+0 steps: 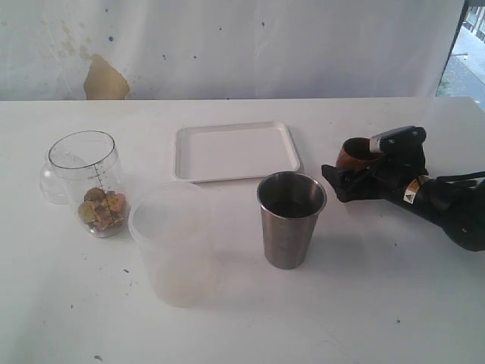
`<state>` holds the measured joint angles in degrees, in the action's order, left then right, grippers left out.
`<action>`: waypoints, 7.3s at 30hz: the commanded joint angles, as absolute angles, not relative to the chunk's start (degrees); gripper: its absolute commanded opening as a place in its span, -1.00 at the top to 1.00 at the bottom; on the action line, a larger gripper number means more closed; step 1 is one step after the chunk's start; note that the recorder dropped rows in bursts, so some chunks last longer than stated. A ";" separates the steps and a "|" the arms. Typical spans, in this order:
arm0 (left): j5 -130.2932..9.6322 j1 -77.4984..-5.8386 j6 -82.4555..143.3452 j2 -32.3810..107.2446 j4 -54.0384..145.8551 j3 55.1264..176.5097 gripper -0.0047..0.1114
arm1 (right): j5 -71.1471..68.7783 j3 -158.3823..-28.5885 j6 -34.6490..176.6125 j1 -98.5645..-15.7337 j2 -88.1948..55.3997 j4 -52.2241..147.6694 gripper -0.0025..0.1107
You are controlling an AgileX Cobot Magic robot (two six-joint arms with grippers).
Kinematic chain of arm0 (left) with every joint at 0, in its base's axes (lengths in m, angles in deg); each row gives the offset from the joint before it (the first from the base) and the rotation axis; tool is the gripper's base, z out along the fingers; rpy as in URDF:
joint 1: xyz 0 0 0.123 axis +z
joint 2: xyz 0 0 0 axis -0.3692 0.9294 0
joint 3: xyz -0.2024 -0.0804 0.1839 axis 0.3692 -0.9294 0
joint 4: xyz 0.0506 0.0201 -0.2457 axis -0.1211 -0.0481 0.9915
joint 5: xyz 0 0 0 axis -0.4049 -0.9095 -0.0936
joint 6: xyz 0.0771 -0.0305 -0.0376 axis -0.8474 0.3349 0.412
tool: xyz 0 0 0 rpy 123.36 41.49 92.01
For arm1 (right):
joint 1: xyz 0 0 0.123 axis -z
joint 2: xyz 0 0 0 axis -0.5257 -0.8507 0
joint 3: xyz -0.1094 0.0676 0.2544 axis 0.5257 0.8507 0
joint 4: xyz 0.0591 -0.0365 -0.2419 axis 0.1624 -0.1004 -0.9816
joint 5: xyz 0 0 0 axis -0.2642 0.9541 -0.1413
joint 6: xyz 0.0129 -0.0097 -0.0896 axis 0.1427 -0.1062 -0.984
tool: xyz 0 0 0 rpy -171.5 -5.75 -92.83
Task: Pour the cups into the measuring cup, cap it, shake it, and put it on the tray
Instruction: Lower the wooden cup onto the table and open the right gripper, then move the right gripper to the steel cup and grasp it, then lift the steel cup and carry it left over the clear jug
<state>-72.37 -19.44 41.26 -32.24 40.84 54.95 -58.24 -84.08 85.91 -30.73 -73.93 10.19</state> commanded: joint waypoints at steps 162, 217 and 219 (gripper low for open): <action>-71.91 -19.47 41.41 -32.38 40.93 55.13 0.92 | -64.13 -67.91 84.27 -44.82 -62.10 -2.75 -0.90; -71.91 -19.47 41.41 -32.38 40.93 55.13 0.92 | -63.99 -68.04 84.83 -44.82 -54.29 -1.89 0.96; -71.91 -19.47 41.41 -32.38 40.93 55.13 0.92 | -63.99 -68.41 85.11 -44.82 -53.45 -1.91 0.96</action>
